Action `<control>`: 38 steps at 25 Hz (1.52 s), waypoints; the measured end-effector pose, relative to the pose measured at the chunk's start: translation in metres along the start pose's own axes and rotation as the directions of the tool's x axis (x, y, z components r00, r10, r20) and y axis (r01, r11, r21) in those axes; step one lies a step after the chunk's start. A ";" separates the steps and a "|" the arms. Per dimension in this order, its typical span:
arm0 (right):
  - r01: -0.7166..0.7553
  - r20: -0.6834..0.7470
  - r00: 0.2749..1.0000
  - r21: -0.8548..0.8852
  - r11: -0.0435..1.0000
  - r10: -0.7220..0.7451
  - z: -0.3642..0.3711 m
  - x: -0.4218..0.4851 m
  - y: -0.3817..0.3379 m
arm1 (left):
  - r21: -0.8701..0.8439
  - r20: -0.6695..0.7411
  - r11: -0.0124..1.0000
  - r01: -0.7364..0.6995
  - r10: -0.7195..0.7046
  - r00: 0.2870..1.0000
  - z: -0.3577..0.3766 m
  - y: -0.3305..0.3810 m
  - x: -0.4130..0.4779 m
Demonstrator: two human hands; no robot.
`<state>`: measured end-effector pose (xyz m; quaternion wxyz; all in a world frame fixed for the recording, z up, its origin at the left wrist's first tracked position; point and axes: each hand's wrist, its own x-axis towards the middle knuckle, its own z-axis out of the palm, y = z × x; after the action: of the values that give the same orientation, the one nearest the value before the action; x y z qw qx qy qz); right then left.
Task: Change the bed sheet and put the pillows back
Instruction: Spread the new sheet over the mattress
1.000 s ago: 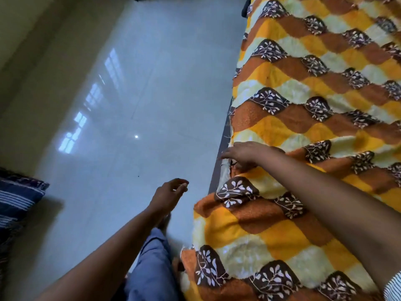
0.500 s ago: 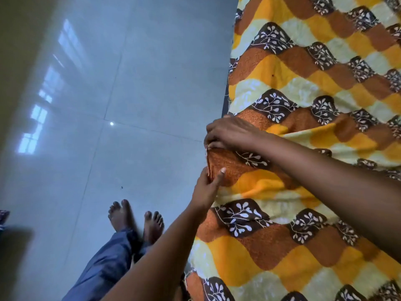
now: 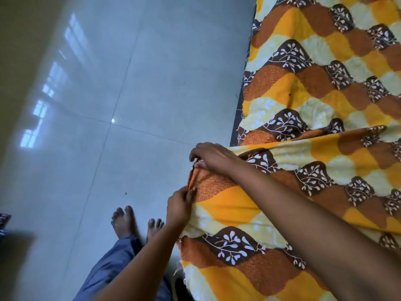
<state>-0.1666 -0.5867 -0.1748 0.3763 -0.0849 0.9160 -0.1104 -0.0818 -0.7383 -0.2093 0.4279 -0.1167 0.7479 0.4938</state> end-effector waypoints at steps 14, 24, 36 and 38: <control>0.009 0.296 0.947 -0.422 0.907 0.128 -0.127 0.037 0.122 | -0.140 0.149 0.990 -0.025 0.046 0.988 -0.027 0.090 0.050; 0.287 0.426 0.900 -0.418 0.862 -0.094 -0.172 0.098 0.200 | -0.221 0.141 0.971 0.092 -0.061 0.988 0.048 0.164 0.136; 0.413 0.121 0.906 -0.474 0.778 -0.407 -0.184 0.185 0.179 | -0.192 -0.402 0.981 -0.025 -0.055 0.914 0.046 0.189 0.189; 0.383 0.099 0.918 -0.464 0.799 -0.383 -0.172 0.188 0.178 | -0.133 -0.410 0.991 0.031 -0.084 0.908 0.044 0.178 0.197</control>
<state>-0.4333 -0.4370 -0.2294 0.3140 -0.3574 0.8785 0.0432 -0.2842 -0.5659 -0.2504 0.2657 -0.2672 0.7860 0.4901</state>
